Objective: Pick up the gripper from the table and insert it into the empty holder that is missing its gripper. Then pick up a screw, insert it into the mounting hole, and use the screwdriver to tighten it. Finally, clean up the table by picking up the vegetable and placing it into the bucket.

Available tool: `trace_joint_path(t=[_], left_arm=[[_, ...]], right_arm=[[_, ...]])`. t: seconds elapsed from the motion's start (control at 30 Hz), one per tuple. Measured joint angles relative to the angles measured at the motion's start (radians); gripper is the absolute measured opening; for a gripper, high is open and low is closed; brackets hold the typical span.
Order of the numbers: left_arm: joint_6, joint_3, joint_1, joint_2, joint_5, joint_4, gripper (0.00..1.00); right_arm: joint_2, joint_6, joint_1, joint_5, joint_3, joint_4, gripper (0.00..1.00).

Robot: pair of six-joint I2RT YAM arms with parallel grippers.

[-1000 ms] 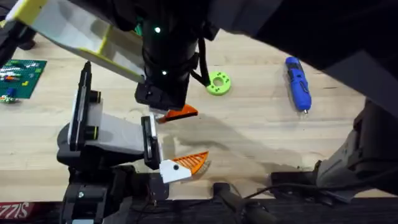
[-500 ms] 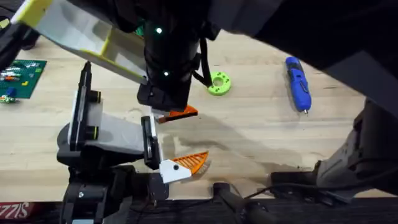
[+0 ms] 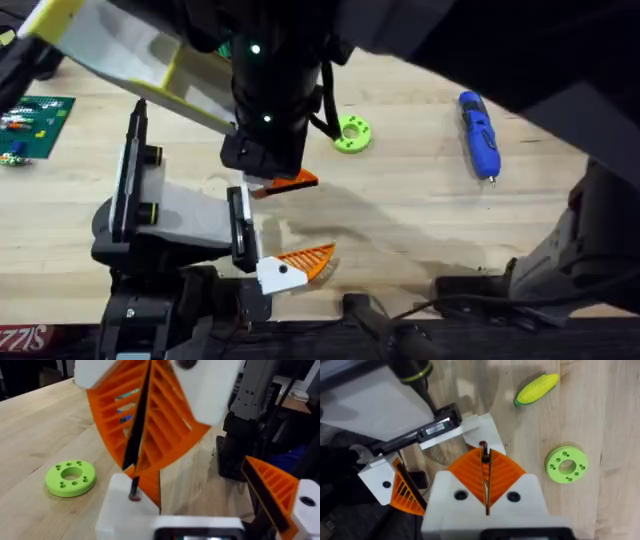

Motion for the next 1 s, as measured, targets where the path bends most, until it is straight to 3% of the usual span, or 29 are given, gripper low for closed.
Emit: trace_joint_path(t=[1.0], left_arm=[[0.000, 0.000, 0.000, 0.000, 0.000, 0.000, 0.990]], right_arm=[[0.003, 0.000, 0.000, -0.031, -0.040, 0.032, 0.004]])
